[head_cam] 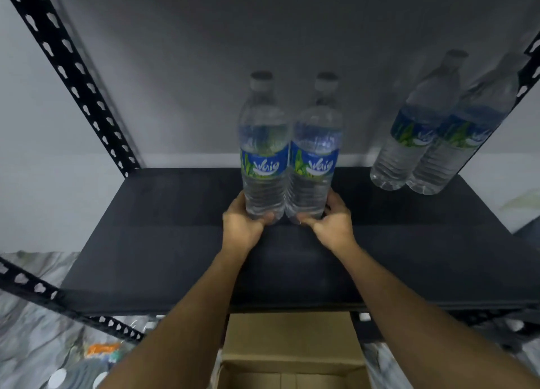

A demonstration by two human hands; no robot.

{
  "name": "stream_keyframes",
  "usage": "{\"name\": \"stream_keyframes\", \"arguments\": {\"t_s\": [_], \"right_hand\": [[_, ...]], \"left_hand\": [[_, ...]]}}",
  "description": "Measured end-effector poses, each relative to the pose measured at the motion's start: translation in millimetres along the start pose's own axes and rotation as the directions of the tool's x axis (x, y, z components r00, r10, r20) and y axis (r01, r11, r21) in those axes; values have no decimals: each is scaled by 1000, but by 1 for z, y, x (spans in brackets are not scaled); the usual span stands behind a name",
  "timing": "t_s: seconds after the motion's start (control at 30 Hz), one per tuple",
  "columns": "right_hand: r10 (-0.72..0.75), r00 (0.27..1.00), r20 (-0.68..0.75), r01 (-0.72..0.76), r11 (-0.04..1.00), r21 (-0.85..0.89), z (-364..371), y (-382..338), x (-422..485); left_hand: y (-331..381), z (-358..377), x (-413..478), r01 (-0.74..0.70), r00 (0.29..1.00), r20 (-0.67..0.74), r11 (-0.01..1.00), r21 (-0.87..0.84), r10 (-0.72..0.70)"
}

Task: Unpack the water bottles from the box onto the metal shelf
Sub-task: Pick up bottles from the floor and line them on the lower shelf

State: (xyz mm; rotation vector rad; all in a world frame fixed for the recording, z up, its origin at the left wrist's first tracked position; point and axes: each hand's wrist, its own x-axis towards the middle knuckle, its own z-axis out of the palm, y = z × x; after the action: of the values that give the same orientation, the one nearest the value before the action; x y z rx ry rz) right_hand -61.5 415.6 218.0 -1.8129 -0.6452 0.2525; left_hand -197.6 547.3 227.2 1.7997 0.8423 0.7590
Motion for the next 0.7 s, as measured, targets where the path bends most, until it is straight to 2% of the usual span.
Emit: {"name": "stream_keyframes", "arguments": {"t_s": [0.1, 0.3, 0.7], "right_hand": [[2, 1000, 10, -2, 999, -34, 5, -1, 30], [-25, 1000, -10, 25, 999, -46, 8, 4, 68], [19, 998, 56, -13, 995, -102, 7, -4, 94]], "left_hand": [[3, 9, 28, 22, 1000, -2, 995, 94, -22], [0, 20, 69, -28, 1000, -2, 977, 213, 29], [3, 27, 90, 31, 998, 39, 974, 223, -40]]}}
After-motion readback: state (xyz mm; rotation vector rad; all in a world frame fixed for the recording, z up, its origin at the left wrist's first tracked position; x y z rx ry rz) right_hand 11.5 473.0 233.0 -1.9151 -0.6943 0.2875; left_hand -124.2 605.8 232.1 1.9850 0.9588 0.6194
